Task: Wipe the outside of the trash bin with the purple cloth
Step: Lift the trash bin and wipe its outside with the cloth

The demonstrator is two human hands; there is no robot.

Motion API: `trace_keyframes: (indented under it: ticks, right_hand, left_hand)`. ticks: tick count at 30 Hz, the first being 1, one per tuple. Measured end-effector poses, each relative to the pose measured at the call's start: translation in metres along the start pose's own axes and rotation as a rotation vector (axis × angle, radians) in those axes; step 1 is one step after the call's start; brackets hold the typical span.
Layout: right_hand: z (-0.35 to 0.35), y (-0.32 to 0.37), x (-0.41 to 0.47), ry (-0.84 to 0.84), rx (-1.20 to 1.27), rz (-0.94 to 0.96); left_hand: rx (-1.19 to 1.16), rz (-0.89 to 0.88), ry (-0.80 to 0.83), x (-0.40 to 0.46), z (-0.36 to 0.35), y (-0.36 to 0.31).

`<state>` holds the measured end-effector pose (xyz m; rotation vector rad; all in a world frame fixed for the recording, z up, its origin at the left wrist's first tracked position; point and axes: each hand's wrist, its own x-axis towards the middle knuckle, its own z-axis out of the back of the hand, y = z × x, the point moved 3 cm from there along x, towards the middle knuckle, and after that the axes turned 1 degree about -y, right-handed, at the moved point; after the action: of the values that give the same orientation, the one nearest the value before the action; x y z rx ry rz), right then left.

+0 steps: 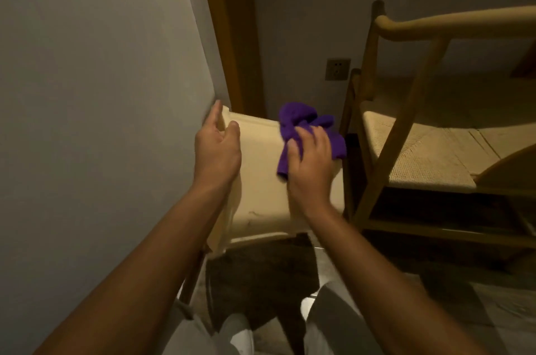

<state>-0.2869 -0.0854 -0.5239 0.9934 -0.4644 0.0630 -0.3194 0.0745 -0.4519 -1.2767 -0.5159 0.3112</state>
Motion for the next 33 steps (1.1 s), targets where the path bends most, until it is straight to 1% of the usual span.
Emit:
trace_keyframes:
  ticks: [3,5,7,9,12,14,17,20,22,24,26,28,29,31,33]
  right_hand:
    - [-0.018,0.033,-0.039,-0.025,0.003,0.156]
    - [-0.021,0.048,-0.036,-0.063,-0.039,0.256]
    - [-0.016,0.053,-0.023,-0.052,-0.063,0.303]
    - [-0.008,0.047,-0.003,-0.032,-0.095,0.259]
    - [0.005,0.021,0.027,-0.040,-0.179,0.094]
    - [0.012,0.001,0.035,-0.036,-0.194,0.018]
    - [0.012,-0.004,0.022,-0.032,-0.151,-0.006]
    - [-0.004,0.029,-0.013,-0.063,-0.073,0.118]
    - [-0.014,0.051,-0.030,-0.079,-0.063,0.234]
    - [-0.015,0.058,-0.031,-0.083,-0.080,0.311]
    - [-0.007,0.048,-0.024,-0.066,-0.128,0.348]
    - [0.007,0.022,-0.014,-0.051,-0.227,0.315]
    - [0.013,0.005,-0.008,-0.040,-0.281,0.260]
    - [0.023,-0.029,0.001,-0.015,-0.357,0.091]
    - [0.027,-0.043,0.000,-0.026,-0.352,-0.031]
  left_hand:
    - [-0.028,0.085,0.044,0.006,-0.011,0.010]
    - [-0.040,0.133,0.070,0.006,-0.011,0.012]
    - [-0.045,0.129,0.069,0.007,-0.008,0.011]
    - [-0.029,0.103,0.026,0.008,-0.006,0.010]
    - [-0.028,0.074,-0.039,-0.001,-0.004,0.004]
    - [-0.028,0.042,-0.036,-0.006,-0.004,0.001]
    - [0.000,0.045,-0.022,-0.005,-0.009,0.004]
    - [0.010,0.073,0.004,-0.001,-0.014,0.009]
    - [-0.043,0.111,-0.012,0.002,-0.012,0.012]
    - [-0.120,0.173,-0.045,0.005,-0.007,0.014]
    - [-0.188,0.247,-0.099,0.010,0.003,0.017]
    - [-0.218,0.286,-0.160,0.014,0.013,0.019]
    - [-0.209,0.276,-0.172,0.016,0.016,0.018]
    - [-0.168,0.237,-0.166,0.017,0.019,0.017]
    - [-0.148,0.206,-0.146,0.016,0.015,0.015]
